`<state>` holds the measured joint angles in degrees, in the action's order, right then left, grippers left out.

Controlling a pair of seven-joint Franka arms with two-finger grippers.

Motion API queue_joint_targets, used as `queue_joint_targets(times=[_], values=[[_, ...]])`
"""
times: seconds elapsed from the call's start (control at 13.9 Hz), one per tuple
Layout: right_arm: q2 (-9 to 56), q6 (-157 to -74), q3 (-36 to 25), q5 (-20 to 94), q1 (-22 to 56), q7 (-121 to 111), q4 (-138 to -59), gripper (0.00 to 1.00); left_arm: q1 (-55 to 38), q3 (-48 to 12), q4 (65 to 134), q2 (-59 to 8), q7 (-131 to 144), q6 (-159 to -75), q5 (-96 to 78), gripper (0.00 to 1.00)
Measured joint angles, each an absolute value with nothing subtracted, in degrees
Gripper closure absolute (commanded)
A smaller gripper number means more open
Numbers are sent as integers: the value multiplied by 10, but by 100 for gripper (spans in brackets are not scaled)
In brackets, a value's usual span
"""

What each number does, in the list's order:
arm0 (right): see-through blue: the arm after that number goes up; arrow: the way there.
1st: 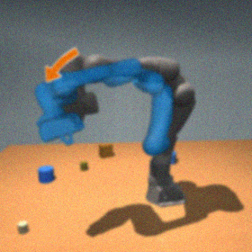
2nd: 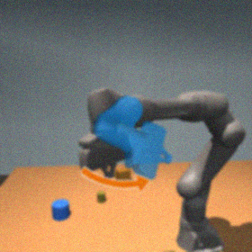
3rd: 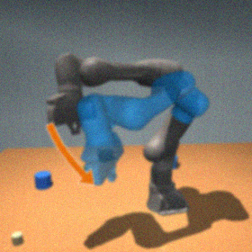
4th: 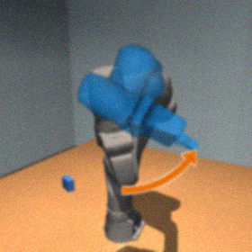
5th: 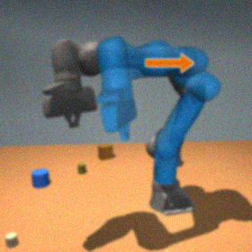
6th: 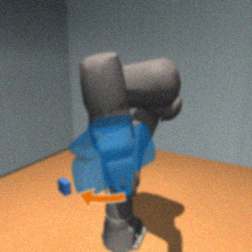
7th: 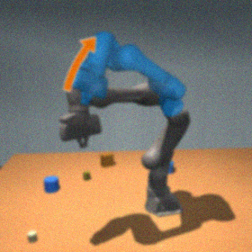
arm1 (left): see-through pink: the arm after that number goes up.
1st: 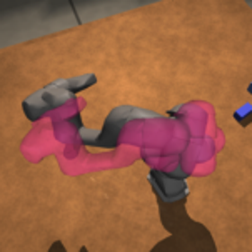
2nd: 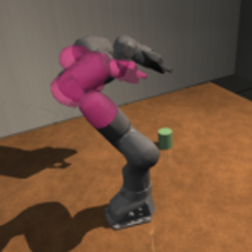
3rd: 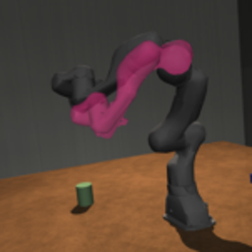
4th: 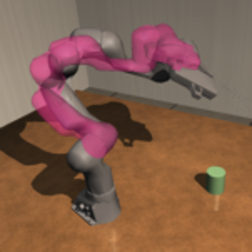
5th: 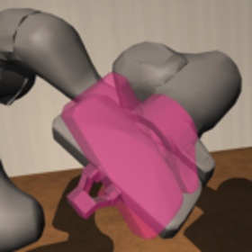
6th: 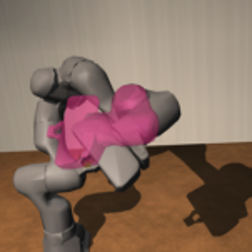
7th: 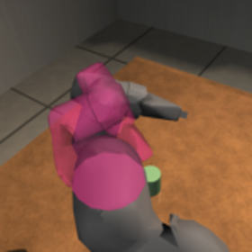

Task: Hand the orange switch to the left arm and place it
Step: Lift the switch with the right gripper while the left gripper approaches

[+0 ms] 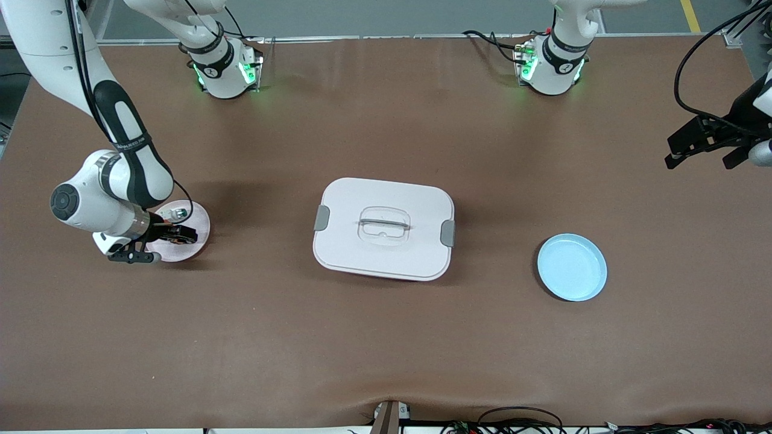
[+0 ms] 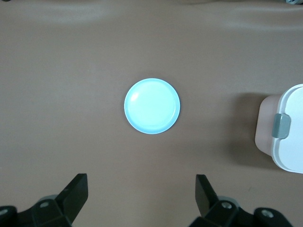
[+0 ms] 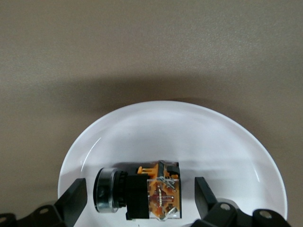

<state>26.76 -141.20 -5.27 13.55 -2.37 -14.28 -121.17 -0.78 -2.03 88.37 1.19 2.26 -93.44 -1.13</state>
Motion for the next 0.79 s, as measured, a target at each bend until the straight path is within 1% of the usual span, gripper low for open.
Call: queue_joint_targets(times=[0.43,0.5,0.57,0.65,0.72,0.79], values=[[274,-1412,-53,135,-24,-143,-1212,1,-8,-20,876,12,23,-934,-14,0],[274,-1412,-53,135,-24,-143,-1212,20,-8,-20,876,12,23,-934,-14,0],[274,-1412,-53,135,-24,-143,-1212,47,-8,-20,876,12,23,-934,-14,0],[274,-1411,-53,135,-24,-143,-1212,80,-8,-20,876,12,23,-934,-14,0],[274,-1410,-53,135,-24,-143,-1212,100,-8,-20,876,12,23,-934,-14,0],[274,-1410,-53,135,-24,-142,-1211,100,-7,-20,876,12,23,-934,-14,0]])
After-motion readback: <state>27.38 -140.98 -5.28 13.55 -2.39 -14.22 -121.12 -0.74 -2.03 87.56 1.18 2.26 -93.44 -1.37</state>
